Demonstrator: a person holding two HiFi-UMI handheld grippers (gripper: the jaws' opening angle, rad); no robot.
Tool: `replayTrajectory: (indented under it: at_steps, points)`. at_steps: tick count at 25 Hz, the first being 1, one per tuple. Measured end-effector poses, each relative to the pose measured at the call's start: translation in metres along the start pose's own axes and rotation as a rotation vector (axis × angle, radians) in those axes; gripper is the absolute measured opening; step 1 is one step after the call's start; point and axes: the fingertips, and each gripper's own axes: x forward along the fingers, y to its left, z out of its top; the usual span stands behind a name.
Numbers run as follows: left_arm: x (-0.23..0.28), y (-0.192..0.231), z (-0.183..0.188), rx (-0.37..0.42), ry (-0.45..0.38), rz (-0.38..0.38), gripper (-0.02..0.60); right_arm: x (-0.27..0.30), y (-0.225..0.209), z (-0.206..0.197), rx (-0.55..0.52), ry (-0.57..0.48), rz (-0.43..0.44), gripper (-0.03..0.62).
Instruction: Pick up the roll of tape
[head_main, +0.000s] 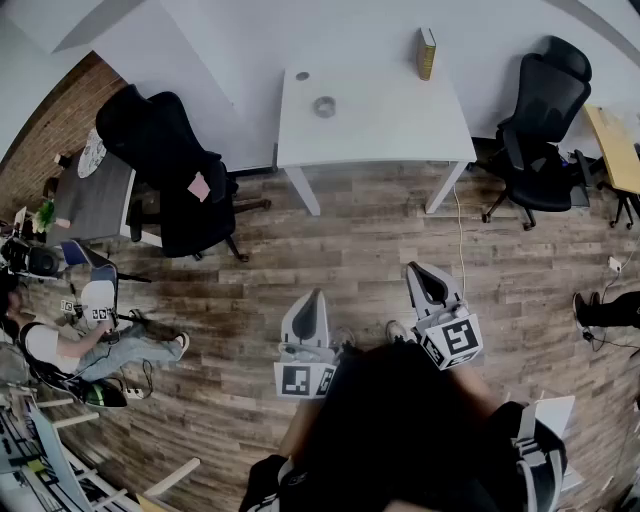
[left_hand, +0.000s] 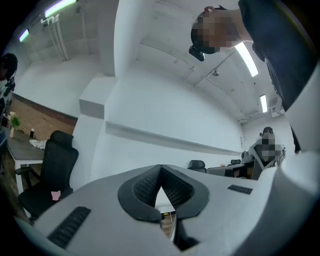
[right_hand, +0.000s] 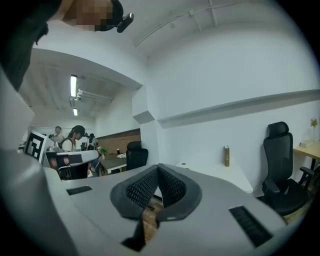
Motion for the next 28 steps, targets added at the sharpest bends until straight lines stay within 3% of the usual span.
replayTrajectory:
  at_steps: [19, 28]
  points:
    - [0.033, -0.025, -0.013, -0.012, 0.034, -0.016, 0.023, 0.002, -0.029, 0.012, 0.008, -0.018, 0.025, 0.012]
    - [0.074, -0.055, -0.033, -0.001, 0.041, 0.078, 0.023, 0.005, -0.094, 0.0, 0.007, -0.003, 0.097, 0.012]
